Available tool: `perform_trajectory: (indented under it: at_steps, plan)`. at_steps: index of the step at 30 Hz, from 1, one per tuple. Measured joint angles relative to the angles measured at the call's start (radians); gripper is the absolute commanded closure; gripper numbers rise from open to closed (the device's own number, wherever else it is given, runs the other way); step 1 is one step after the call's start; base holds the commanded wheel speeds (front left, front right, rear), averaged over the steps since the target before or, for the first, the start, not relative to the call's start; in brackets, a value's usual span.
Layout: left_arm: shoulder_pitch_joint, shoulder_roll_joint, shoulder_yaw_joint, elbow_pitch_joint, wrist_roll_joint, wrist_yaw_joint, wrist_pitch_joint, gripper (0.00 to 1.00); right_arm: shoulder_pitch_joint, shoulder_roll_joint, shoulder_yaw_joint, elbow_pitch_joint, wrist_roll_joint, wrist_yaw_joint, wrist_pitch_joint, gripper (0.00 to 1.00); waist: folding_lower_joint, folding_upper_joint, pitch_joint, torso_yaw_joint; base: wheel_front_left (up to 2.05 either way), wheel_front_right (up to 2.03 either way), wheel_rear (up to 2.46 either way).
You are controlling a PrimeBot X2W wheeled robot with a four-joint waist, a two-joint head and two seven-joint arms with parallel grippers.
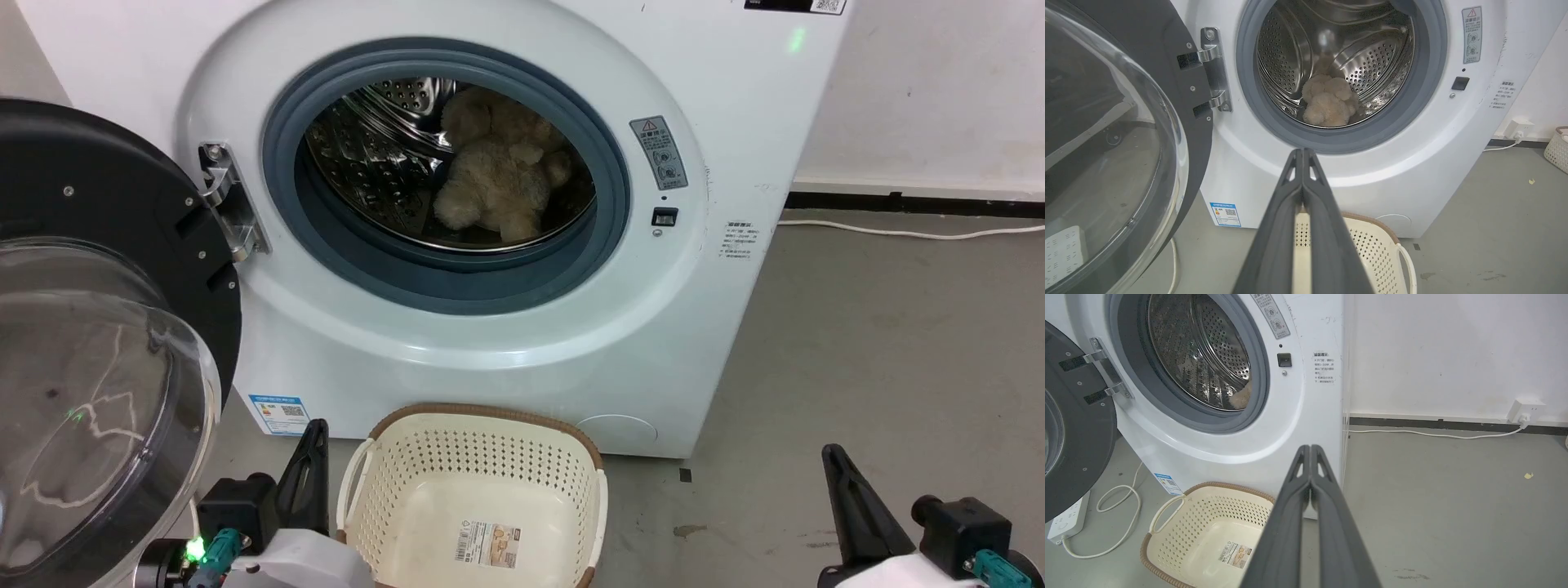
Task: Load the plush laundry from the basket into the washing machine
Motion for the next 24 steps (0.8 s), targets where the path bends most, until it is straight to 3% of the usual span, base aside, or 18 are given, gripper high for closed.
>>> perform_trajectory:
  at_steps: [24]
  plan:
    - [-0.001,-0.021,0.028,-0.013,0.054,-0.009,0.027,1.00,-0.026,0.000,0.006,-0.005,-0.043,0.000,0.030,1.00,-0.0002,0.0000,0.003,0.000,0.00,0.00,0.00]
